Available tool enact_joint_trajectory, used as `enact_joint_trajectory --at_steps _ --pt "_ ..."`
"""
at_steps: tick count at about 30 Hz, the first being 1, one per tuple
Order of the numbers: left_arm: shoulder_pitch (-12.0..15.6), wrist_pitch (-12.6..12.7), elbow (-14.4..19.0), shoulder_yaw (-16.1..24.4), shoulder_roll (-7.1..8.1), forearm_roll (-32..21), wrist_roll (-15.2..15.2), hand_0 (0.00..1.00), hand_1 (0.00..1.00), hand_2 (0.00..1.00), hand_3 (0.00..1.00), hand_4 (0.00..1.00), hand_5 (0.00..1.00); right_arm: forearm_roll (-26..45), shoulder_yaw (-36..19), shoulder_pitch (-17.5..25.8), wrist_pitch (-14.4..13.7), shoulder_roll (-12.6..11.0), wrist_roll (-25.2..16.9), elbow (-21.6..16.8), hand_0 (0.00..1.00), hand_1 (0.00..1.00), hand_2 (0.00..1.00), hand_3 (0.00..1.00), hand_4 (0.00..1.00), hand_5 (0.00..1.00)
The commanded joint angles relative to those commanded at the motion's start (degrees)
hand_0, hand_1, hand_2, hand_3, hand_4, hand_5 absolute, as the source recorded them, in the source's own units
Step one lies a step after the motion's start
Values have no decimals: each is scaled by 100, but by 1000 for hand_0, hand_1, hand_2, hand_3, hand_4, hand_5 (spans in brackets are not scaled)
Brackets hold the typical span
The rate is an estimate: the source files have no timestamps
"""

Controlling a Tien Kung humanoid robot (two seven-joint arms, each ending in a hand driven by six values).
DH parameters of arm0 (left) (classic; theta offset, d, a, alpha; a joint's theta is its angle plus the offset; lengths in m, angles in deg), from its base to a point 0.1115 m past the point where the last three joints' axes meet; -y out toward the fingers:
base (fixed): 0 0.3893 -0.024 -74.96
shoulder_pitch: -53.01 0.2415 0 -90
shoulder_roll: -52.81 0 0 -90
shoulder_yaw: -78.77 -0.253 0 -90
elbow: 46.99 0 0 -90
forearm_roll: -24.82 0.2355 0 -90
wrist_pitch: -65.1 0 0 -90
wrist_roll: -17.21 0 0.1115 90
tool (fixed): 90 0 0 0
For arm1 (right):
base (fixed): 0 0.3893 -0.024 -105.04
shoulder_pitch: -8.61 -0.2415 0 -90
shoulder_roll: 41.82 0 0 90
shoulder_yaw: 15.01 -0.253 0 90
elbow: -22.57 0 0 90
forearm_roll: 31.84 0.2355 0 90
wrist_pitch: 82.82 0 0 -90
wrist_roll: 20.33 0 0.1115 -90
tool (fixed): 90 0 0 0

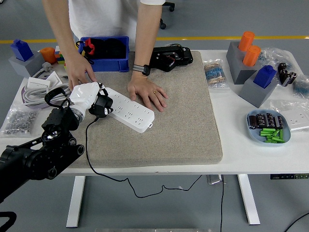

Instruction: Press the white button,pick up the black plug,place it near the board,insert it into the board

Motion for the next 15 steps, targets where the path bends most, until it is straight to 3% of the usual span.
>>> enact_joint_trajectory --at_steps 3,4,9,10,15 --pt "-6 31 3 14 -7 -62 -115 752 810 775 804 974 33 2 6 7 2 3 2 4 706 618 635 604 658 349" --pt "-7 30 4 17 -10 -72 -134 942 979 970 978 998 450 2 6 8 2 4 1 5 705 617 634 603 658 349" --pt "-5 81 0 15 -24 -126 -237 942 979 970 978 998 450 5 15 10 0 -2 0 7 705 617 634 603 658 349" --pt "-3 88 1 14 -25 -133 -250 957 992 981 988 998 534 6 19 11 0 -2 0 6 705 616 633 603 657 348" --pt "-8 83 2 23 -22 -173 -279 957 992 981 988 998 534 9 26 6 1 -1 -2 4 705 616 633 603 657 348"
